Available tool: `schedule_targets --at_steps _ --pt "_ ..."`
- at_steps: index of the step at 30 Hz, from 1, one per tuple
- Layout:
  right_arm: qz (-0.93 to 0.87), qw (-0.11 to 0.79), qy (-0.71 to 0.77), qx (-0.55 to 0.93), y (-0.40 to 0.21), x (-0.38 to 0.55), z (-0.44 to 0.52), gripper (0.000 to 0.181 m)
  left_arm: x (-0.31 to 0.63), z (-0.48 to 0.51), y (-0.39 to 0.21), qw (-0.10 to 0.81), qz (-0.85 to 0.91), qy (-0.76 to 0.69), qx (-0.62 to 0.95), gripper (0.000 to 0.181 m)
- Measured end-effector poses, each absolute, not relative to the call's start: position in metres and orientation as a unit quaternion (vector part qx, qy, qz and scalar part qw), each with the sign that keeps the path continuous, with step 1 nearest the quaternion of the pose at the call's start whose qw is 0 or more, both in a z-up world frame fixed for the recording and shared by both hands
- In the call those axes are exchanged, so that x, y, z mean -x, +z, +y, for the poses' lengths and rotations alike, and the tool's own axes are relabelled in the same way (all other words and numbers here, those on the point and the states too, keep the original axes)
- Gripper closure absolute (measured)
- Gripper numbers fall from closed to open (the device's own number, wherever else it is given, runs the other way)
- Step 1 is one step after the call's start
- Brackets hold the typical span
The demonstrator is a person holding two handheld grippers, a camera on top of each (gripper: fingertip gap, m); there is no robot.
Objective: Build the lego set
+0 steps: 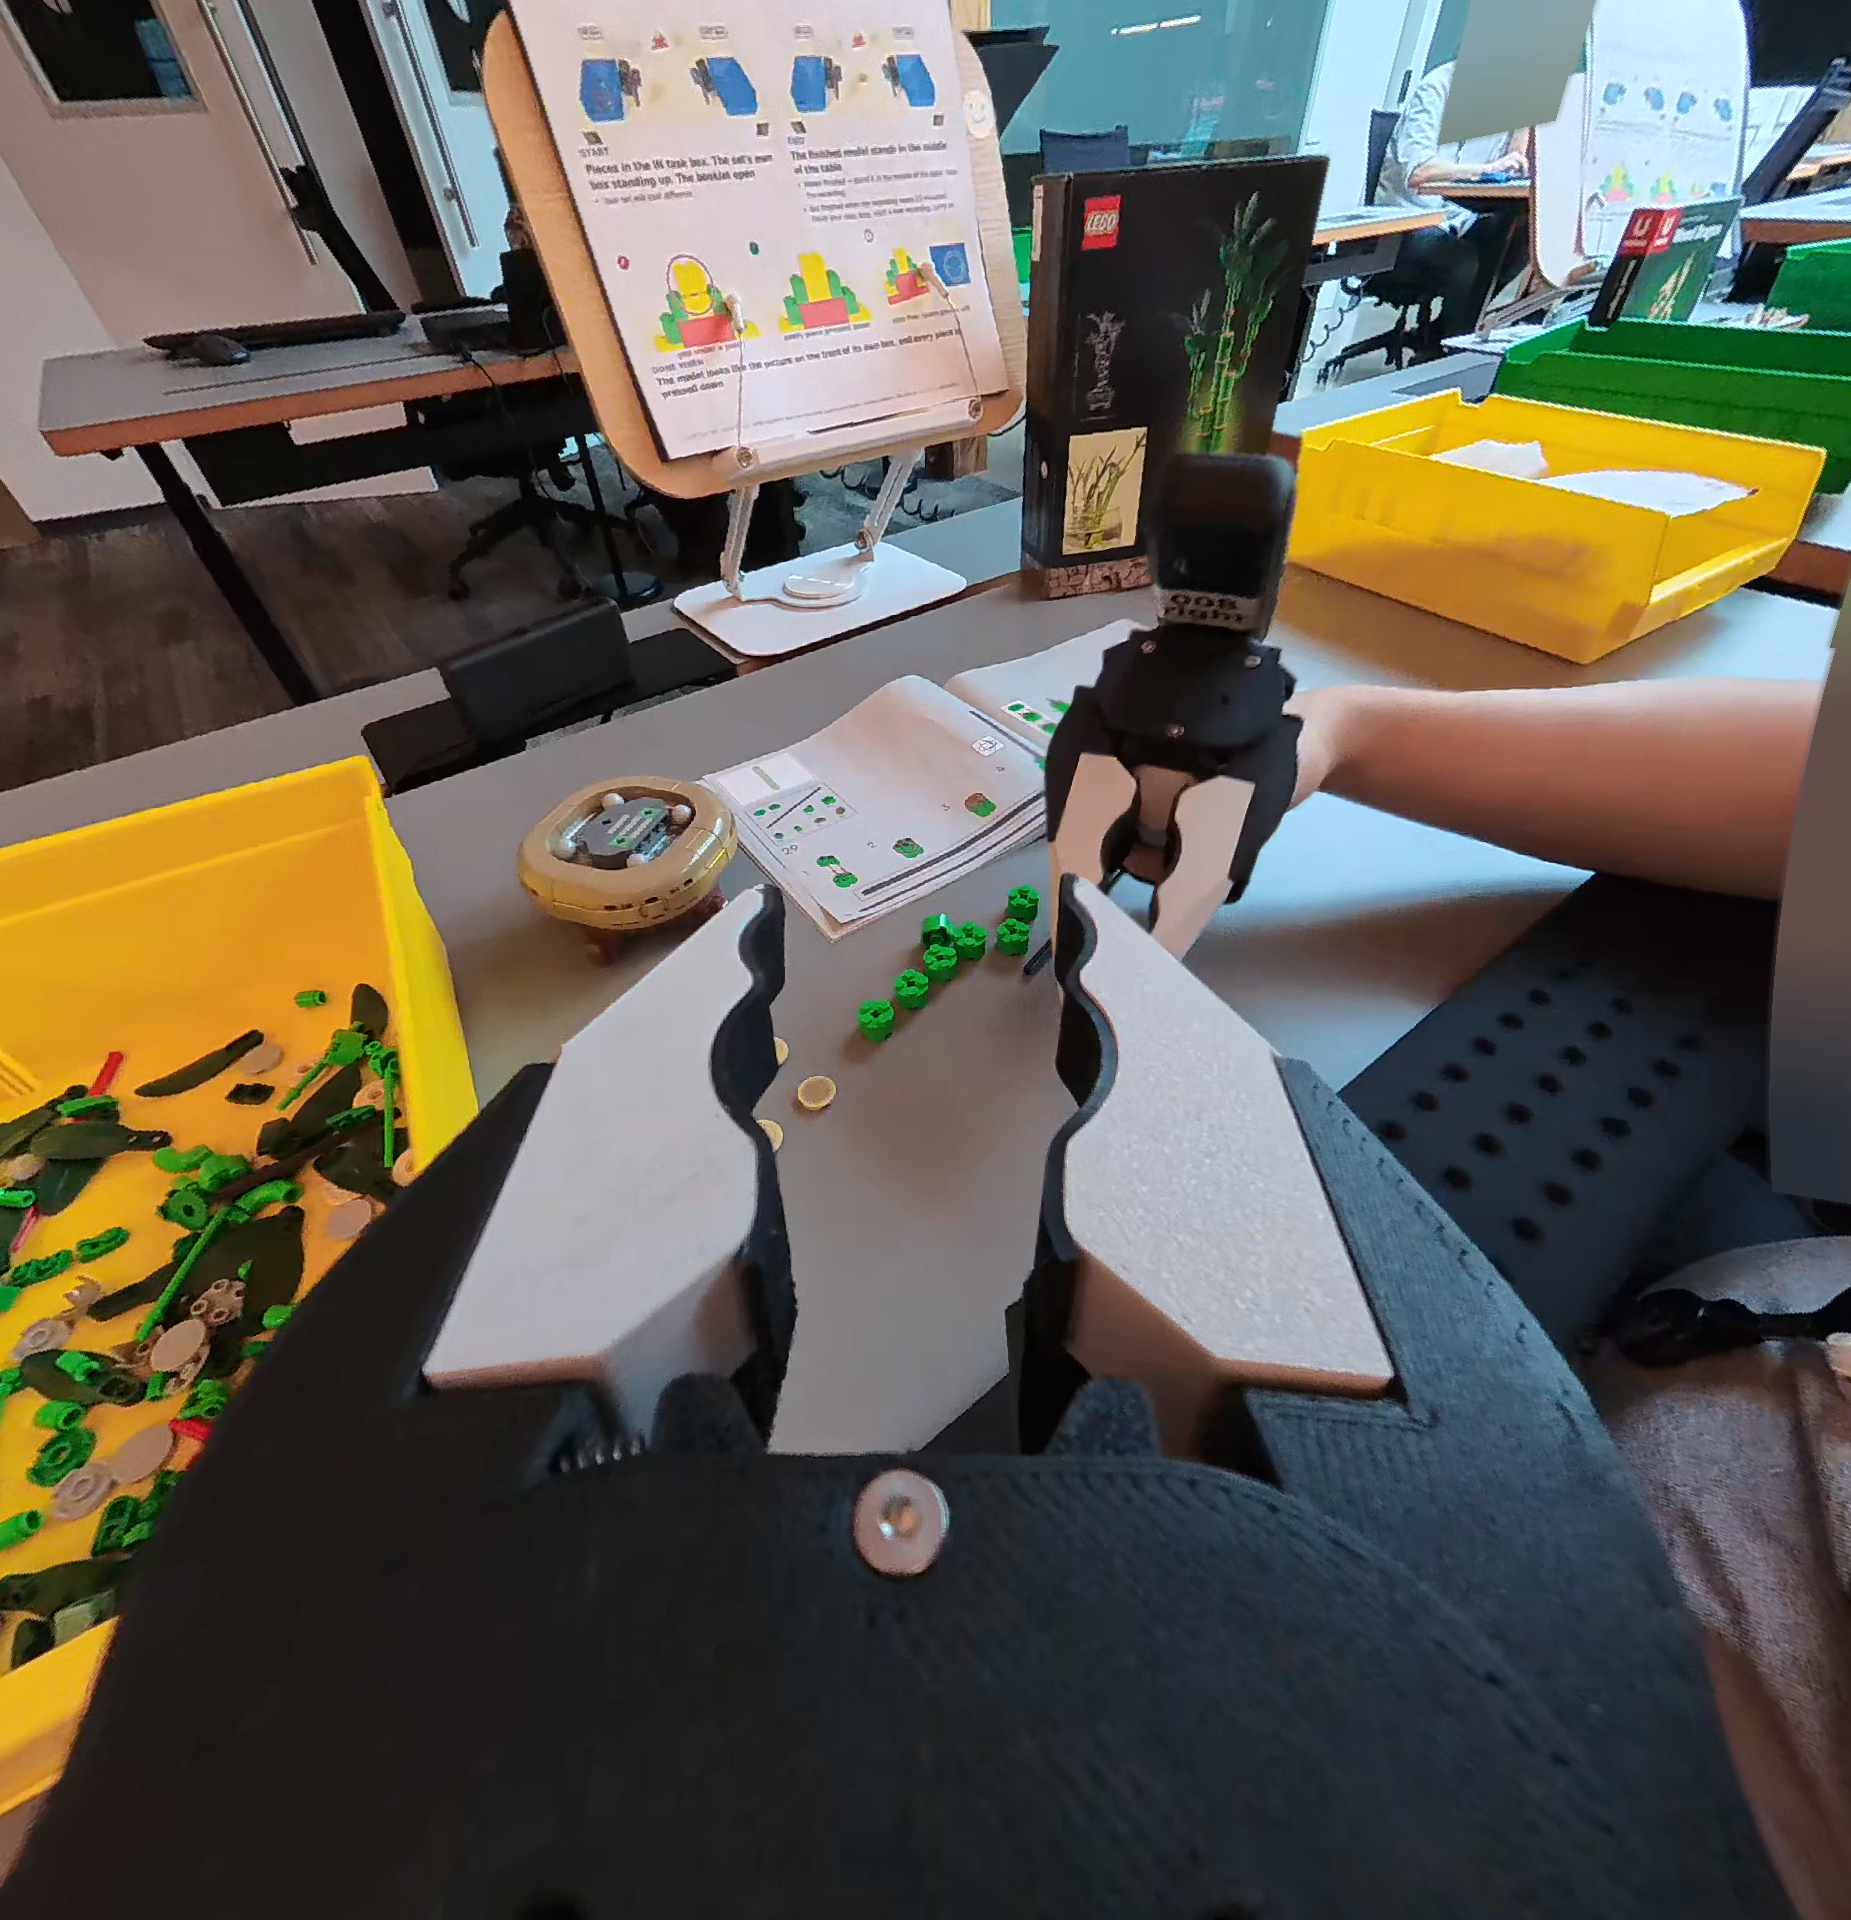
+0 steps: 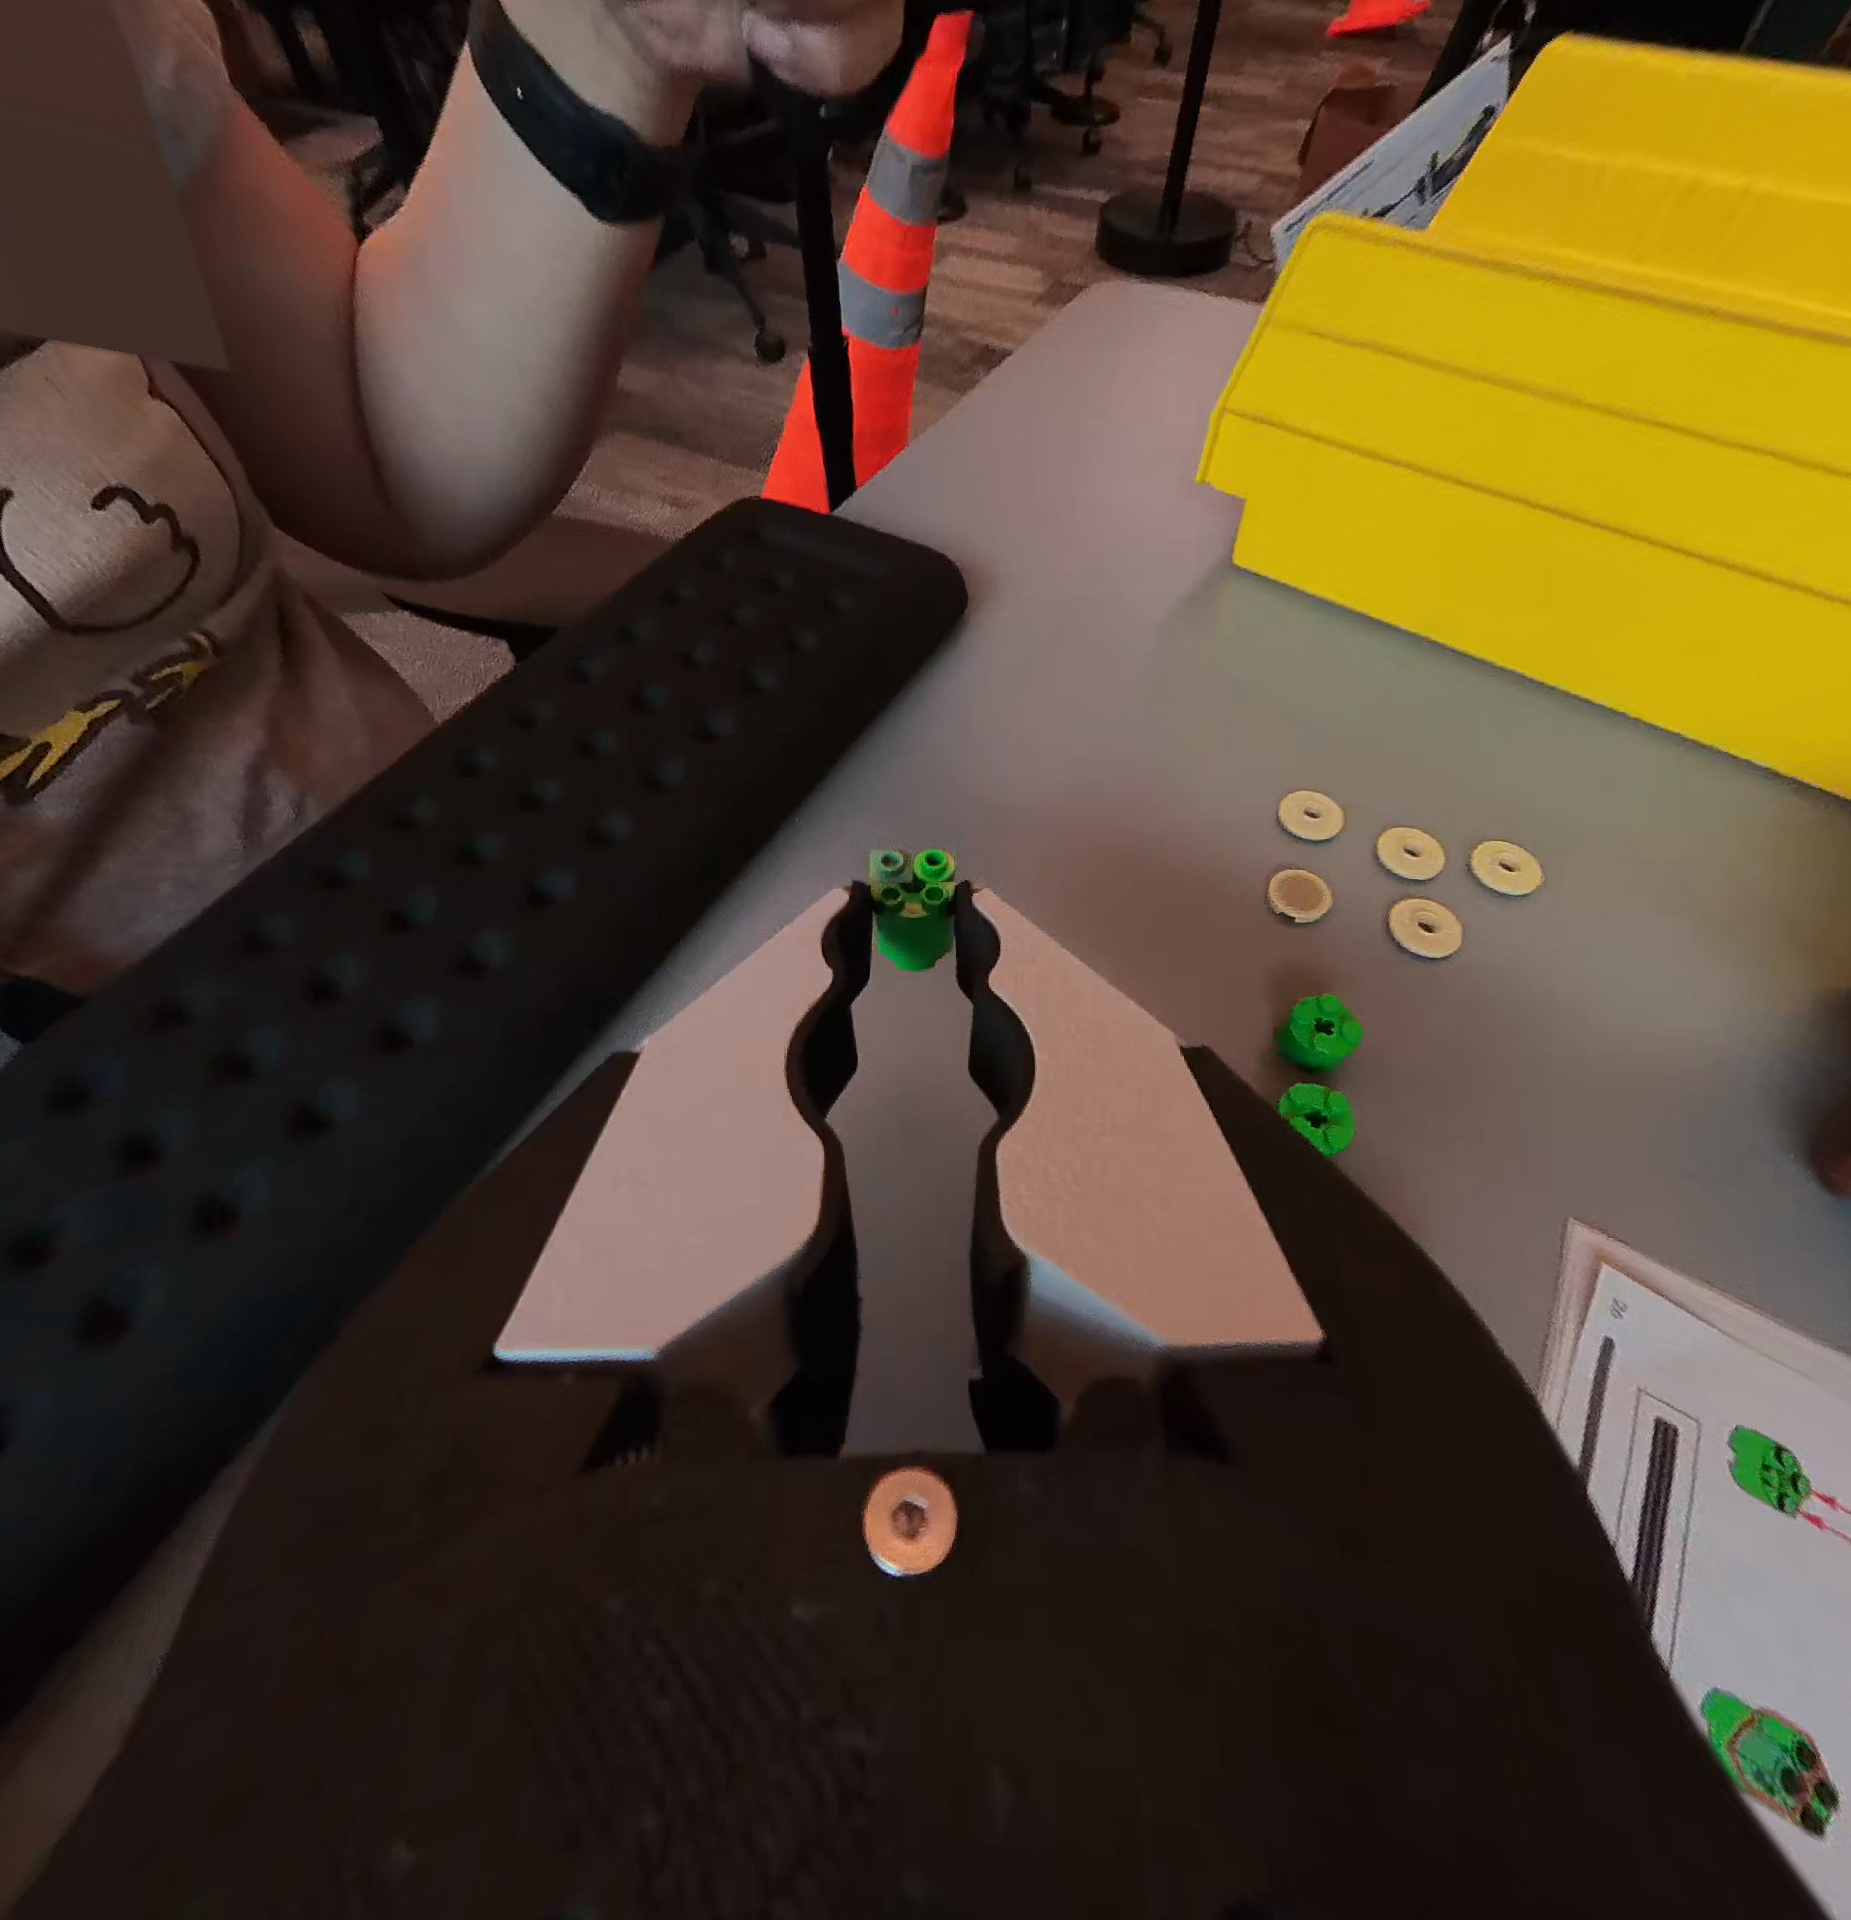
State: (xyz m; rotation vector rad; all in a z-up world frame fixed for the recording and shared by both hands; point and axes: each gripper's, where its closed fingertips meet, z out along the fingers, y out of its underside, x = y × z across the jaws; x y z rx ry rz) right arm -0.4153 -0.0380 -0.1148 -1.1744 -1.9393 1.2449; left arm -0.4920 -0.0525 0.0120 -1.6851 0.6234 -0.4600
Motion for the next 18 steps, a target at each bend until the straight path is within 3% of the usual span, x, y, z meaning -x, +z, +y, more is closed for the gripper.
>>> schedule_targets --at_steps 18 --pt "-0.762 0.230 0.425 0.432 -0.147 0.415 -0.039 0.166 0.507 -0.051 0.003 0.600 0.262 -0.228 0.721 0.132"
